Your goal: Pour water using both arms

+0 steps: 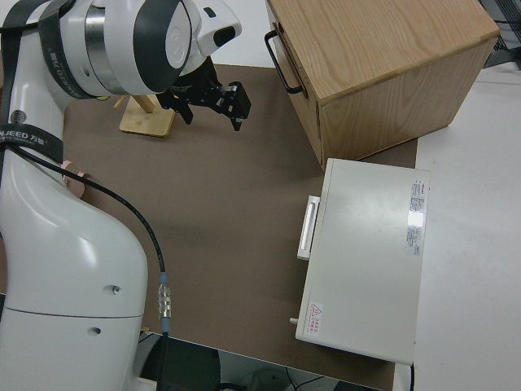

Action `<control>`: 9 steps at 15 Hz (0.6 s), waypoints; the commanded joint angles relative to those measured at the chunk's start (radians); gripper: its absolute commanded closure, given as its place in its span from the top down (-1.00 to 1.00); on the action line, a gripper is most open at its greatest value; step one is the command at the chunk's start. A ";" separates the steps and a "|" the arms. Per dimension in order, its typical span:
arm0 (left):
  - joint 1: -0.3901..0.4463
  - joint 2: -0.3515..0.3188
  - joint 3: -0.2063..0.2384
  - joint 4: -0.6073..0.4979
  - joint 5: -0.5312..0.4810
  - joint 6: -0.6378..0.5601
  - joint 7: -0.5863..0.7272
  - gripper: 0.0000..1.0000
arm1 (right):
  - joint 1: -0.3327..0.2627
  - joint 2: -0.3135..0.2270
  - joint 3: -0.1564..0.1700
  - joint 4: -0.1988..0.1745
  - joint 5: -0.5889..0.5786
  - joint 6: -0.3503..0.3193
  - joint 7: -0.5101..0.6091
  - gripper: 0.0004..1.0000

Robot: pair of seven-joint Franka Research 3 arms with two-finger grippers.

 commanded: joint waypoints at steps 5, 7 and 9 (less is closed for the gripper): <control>0.029 -0.066 -0.007 0.050 0.194 -0.229 -0.155 1.00 | -0.016 -0.007 0.007 -0.005 0.015 0.000 -0.022 0.98; 0.025 -0.096 -0.009 0.050 0.274 -0.289 -0.207 1.00 | -0.016 -0.007 0.007 -0.005 0.015 0.000 -0.022 0.98; 0.014 -0.107 -0.009 0.050 0.311 -0.343 -0.260 1.00 | -0.016 -0.007 0.007 -0.005 0.013 0.000 -0.022 0.98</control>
